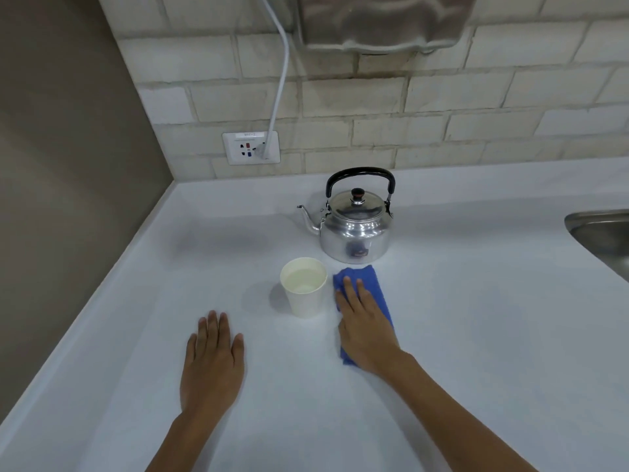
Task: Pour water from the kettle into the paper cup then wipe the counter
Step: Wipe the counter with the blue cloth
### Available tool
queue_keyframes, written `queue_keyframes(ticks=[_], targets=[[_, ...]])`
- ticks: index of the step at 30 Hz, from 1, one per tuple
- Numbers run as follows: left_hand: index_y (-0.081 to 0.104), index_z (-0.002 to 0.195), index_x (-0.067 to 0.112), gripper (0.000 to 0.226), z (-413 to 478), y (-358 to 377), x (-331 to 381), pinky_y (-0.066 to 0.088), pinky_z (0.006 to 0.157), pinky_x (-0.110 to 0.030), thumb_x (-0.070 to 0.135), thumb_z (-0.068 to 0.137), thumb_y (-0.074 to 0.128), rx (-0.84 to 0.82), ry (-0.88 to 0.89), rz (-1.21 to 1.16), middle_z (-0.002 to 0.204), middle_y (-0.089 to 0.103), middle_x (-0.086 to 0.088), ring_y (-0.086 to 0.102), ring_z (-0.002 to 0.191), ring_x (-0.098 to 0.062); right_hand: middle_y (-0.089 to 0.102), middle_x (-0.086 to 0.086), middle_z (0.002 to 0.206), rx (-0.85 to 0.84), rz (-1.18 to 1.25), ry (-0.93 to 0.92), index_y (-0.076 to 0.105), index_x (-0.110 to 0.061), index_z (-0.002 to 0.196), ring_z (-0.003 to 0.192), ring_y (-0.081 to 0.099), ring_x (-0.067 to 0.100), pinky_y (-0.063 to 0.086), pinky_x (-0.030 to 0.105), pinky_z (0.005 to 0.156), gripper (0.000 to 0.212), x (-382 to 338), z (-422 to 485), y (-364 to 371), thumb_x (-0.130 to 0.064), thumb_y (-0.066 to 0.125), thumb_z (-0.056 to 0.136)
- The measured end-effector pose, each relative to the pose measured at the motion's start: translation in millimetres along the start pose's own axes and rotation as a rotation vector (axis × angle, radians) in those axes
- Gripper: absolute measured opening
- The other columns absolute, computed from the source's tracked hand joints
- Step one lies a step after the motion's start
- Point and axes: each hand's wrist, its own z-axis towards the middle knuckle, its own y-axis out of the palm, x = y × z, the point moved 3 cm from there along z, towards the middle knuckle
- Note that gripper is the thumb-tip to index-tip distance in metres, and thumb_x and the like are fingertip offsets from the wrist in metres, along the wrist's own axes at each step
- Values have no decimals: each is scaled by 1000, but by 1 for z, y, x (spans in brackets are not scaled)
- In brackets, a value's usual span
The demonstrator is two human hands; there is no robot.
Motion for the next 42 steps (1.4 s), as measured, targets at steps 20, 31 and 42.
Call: queue_keyframes(ticks=[20, 31, 42], targets=[[5, 145, 6, 63, 0, -1, 0, 9, 119, -39, 37, 90, 3, -1, 15, 44, 156, 7, -14, 5, 144, -27, -2, 1, 152, 34, 195, -108, 18, -16, 143, 142, -2, 23, -10, 22, 113, 52, 54, -21, 5, -14, 30, 92], [1, 145, 7, 56, 0, 1, 2, 5, 118, -37, 33, 98, 16, 1, -3, 33, 157, 3, -11, 2, 145, -24, 34, 28, 143, -41, -108, 137, 56, 7, 116, 129, 32, 50, 34, 52, 107, 48, 17, -50, -8, -19, 35, 81], [-5, 144, 9, 55, 1, -2, 2, -1, 117, -35, 34, 99, 14, -52, -31, -24, 157, -3, -10, -3, 144, -22, 44, 6, 141, -101, 187, 1, 50, -14, 128, 129, 43, 25, 32, 35, 109, 63, -122, -87, -20, -41, 62, 73]])
